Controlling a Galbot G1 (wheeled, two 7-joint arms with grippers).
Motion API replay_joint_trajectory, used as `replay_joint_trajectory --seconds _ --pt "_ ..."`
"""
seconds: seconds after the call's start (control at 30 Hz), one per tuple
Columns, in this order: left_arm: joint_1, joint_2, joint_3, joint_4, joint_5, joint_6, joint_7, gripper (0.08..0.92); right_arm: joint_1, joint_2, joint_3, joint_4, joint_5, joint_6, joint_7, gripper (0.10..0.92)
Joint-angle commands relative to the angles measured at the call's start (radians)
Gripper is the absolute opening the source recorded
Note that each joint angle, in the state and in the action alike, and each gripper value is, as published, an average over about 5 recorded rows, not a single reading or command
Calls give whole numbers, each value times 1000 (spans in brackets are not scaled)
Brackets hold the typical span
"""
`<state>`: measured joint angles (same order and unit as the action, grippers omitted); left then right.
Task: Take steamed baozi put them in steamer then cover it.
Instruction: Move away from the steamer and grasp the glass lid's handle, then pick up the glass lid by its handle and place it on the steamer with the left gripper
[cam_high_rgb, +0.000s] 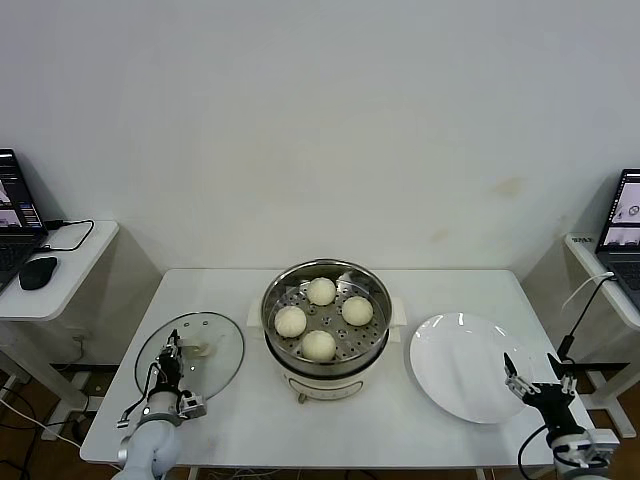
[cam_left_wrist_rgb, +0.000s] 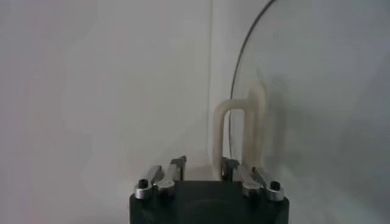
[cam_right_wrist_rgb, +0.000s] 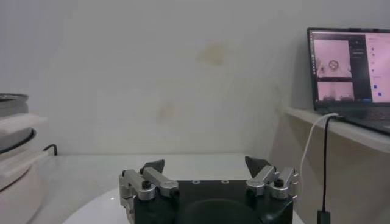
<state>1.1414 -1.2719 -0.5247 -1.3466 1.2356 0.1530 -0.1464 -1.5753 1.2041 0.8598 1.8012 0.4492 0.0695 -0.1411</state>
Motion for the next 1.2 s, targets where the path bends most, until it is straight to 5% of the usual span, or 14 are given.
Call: replay_joint_trajectory --seconds 0.03,0.23,0.63,0.87,1.03,1.2 --pt "3 3 -1 -2 -8 -7 -8 229 2 1 1 0 -1 1 -1 823" --pt "43 16 -3 -100 -35 7 24 134 16 4 0 0 0 0 0 823" --pt "206 38 -12 -467 -103 173 121 134 48 20 -6 10 10 -7 -1 823" --pt "227 83 -17 -533 -4 288 131 134 63 48 -10 26 17 -18 -1 823" --pt "229 114 -29 -635 63 375 259 134 68 65 -9 26 12 -19 2 823" --pt "203 67 -17 -760 134 422 370 134 71 78 -9 28 -36 -30 6 823"
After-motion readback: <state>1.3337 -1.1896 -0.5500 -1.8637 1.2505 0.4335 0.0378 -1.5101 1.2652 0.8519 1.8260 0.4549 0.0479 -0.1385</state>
